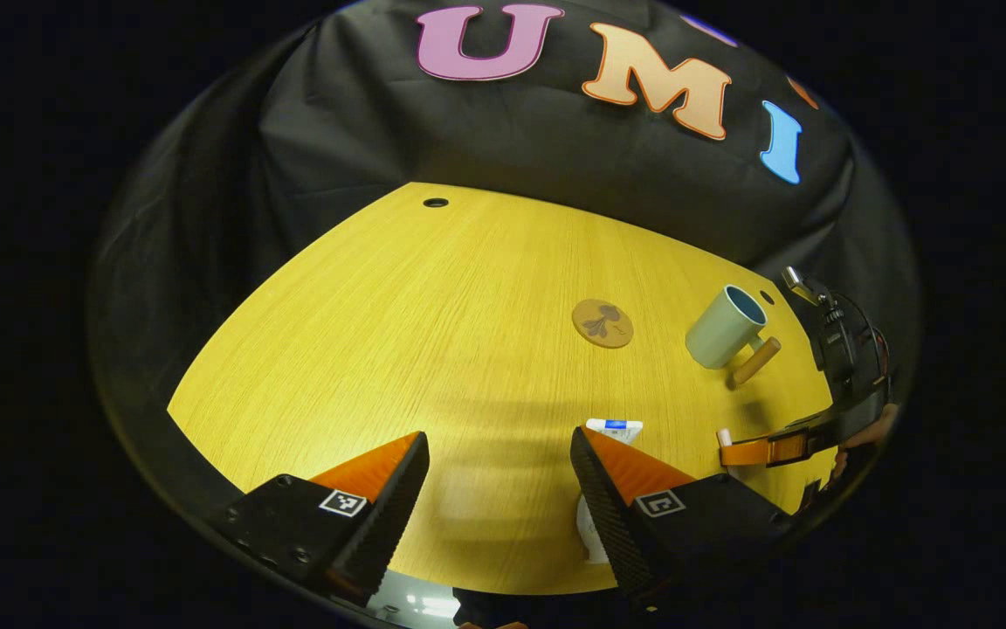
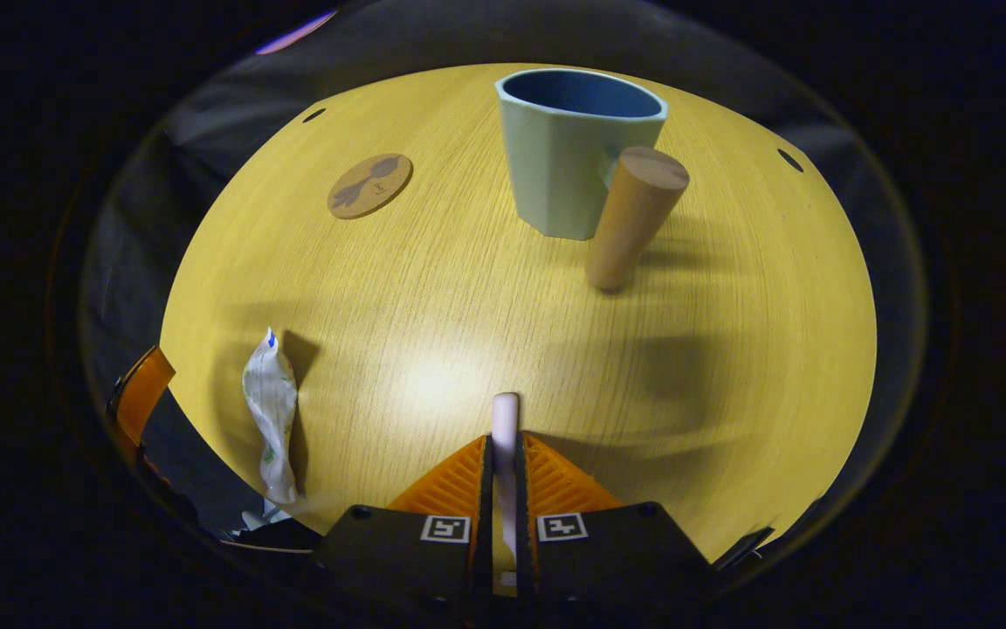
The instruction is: Put the toothbrush and toothpaste on the desktop into the cup, then pick up the cup and place it on the coaster on the desktop.
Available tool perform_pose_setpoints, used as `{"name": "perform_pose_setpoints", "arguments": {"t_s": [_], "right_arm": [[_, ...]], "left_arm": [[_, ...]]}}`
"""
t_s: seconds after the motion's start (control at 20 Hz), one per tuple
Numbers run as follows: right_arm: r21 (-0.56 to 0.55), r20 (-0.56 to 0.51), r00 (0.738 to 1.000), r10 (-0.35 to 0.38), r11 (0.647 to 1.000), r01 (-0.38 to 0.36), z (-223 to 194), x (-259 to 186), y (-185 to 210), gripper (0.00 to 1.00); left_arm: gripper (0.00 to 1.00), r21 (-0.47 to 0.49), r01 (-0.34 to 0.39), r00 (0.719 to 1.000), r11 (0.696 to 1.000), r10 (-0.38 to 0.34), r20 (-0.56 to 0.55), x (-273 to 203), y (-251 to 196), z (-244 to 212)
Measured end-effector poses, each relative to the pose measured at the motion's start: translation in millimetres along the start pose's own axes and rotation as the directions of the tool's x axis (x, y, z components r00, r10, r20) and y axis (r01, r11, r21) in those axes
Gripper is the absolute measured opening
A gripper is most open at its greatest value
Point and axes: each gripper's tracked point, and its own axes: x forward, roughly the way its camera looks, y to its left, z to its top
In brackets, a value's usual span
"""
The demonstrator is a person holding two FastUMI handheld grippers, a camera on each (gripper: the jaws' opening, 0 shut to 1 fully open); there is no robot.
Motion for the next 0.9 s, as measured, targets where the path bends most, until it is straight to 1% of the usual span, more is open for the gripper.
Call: {"name": "perform_pose_setpoints", "arguments": {"t_s": [0.05,0.1,0.25,0.45,0.55,0.65,0.75,0.9], "right_arm": [[0.004,-0.006,1.000,0.010,1.000,-0.010,0.1,-0.7,0.1,0.11],[0.010,-0.008,1.000,0.022,1.000,-0.022,0.8,-1.2,0.3,0.11],[0.052,-0.012,1.000,0.026,0.998,-0.026,-0.2,-1.4,-1.2,0.03],[0.040,0.011,1.000,0.018,0.999,-0.019,-2.1,-2.2,-0.9,0.04],[0.044,0.031,0.999,0.036,0.998,-0.038,-1.6,-6.7,1.1,0.03],[0.063,0.058,0.997,0.052,0.996,-0.056,-0.2,-16.2,-0.6,0.04],[0.089,0.082,0.995,0.056,0.994,-0.063,0.7,-25.0,-6.2,0.03],[0.133,0.113,0.993,0.030,0.990,-0.045,-2.7,-37.5,-25.7,0.03]], "left_arm": [[0.95,0.010,0.007,1.000,1.000,-0.007,-0.019,1.8,-3.0,-4.3],[0.95,0.021,0.013,0.999,1.000,-0.012,-0.031,3.4,-6.4,-5.8],[0.95,0.041,0.054,0.995,0.998,-0.051,-0.081,5.8,-23.9,-10.6],[0.95,0.058,0.096,0.980,0.994,-0.084,-0.180,13.5,-49.7,-22.8],[0.94,0.082,0.122,0.964,0.989,-0.098,-0.246,20.0,-61.4,-32.1],[0.93,0.100,0.121,0.948,0.988,-0.085,-0.307,27.7,-66.3,-41.5],[0.92,0.092,0.123,0.927,0.988,-0.082,-0.367,31.6,-70.3,-47.4],[0.89,0.071,0.119,0.899,0.990,-0.078,-0.432,42.5,-79.5,-54.9]]}}
